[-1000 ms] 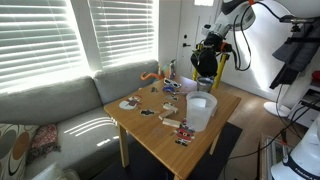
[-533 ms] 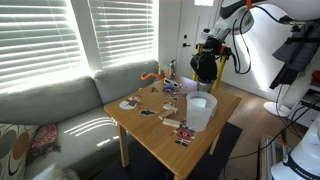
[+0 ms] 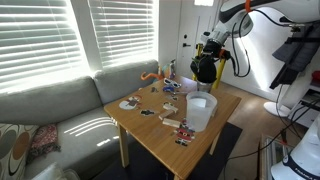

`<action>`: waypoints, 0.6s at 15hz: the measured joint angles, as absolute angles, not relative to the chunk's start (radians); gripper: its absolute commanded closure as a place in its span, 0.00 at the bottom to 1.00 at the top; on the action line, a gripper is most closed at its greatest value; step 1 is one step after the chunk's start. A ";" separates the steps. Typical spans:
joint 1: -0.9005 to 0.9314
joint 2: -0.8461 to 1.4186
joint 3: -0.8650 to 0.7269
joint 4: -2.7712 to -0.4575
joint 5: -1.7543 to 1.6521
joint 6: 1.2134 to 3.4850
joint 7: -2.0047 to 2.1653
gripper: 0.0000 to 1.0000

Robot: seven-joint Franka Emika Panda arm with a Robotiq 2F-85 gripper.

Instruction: Put the squishy drink in the case then put the case in the silver cup

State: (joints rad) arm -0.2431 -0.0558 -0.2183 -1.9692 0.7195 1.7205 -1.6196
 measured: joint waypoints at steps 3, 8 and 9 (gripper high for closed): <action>-0.242 -0.057 -0.218 -1.973 0.720 1.730 -1.639 0.99; -0.236 -0.068 -0.217 -1.993 0.737 1.785 -1.649 0.99; -0.233 -0.071 -0.217 -1.997 0.743 1.796 -1.649 0.99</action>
